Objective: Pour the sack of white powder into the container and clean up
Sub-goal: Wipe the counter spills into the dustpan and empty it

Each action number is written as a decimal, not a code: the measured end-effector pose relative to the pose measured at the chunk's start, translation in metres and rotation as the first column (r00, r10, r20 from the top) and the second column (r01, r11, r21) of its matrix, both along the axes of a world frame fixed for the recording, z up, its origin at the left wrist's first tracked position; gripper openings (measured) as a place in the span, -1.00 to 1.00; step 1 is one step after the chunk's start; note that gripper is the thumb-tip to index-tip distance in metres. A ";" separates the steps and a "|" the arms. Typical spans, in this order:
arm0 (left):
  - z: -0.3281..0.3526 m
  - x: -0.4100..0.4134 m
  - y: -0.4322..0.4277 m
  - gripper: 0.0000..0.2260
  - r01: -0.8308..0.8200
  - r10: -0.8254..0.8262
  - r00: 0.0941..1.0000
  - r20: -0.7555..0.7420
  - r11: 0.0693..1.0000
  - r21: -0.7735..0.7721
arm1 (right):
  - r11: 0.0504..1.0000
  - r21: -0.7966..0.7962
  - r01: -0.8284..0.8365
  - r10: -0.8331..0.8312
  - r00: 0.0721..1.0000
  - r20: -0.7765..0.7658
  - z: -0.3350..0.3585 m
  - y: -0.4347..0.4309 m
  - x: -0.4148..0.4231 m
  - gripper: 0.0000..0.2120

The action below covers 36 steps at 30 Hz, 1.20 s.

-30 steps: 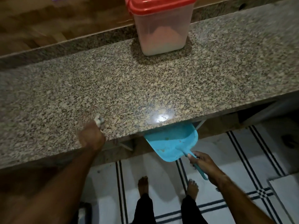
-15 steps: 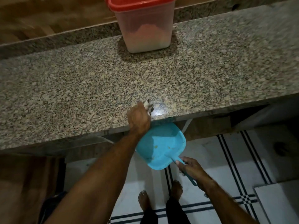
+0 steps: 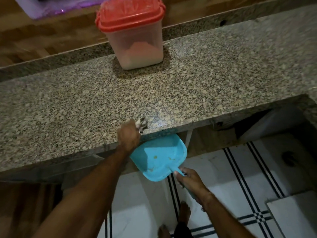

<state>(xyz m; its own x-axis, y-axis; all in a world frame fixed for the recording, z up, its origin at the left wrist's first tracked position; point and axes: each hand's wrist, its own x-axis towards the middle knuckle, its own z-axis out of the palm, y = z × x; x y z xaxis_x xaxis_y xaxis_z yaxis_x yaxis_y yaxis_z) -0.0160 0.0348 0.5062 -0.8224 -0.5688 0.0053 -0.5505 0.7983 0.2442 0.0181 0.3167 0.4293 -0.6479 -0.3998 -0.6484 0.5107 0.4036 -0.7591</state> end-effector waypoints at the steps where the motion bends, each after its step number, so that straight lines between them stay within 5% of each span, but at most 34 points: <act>1: 0.002 -0.002 0.003 -0.86 0.020 -0.020 1.000 0.016 1.000 -0.015 | 1.000 -0.016 0.012 -0.012 1.000 0.002 0.001 -0.001 0.002 -0.78; 6: 0.006 -0.006 -0.013 -0.79 0.020 -0.020 0.998 -0.052 1.000 0.010 | 0.999 -0.028 0.027 -0.027 1.000 0.000 0.002 -0.004 0.009 -0.77; 11: -0.007 -0.009 -0.003 -0.76 0.257 -0.243 0.958 -0.154 0.962 0.086 | 0.999 -0.034 0.028 -0.028 1.000 -0.005 -0.003 -0.004 0.010 -0.76; 17: -0.024 0.001 0.003 -0.88 0.379 -0.370 0.924 0.093 0.919 -0.114 | 1.000 -0.025 -0.004 0.003 1.000 -0.013 -0.005 -0.014 0.003 -0.72; 24: -0.008 -0.026 -0.003 -0.86 0.427 -0.412 0.877 0.248 0.904 -0.011 | 0.998 -0.052 -0.043 0.041 0.999 -0.028 0.003 -0.033 -0.007 -0.87; 29: -0.005 -0.003 0.011 -0.75 0.378 -0.380 0.924 0.049 0.925 0.045 | 0.999 -0.043 -0.021 0.020 1.000 -0.024 0.008 -0.038 -0.007 -0.87; 34: -0.016 0.031 0.025 -0.97 0.381 -0.382 0.923 -0.035 0.924 -0.026 | 0.999 -0.031 0.010 -0.010 1.000 -0.006 0.006 -0.040 -0.001 -0.83; 36: -0.009 0.027 0.007 -0.80 0.316 -0.316 0.946 -0.076 0.949 -0.012 | 0.999 -0.026 0.023 -0.023 1.000 -0.009 0.005 -0.041 0.000 -0.84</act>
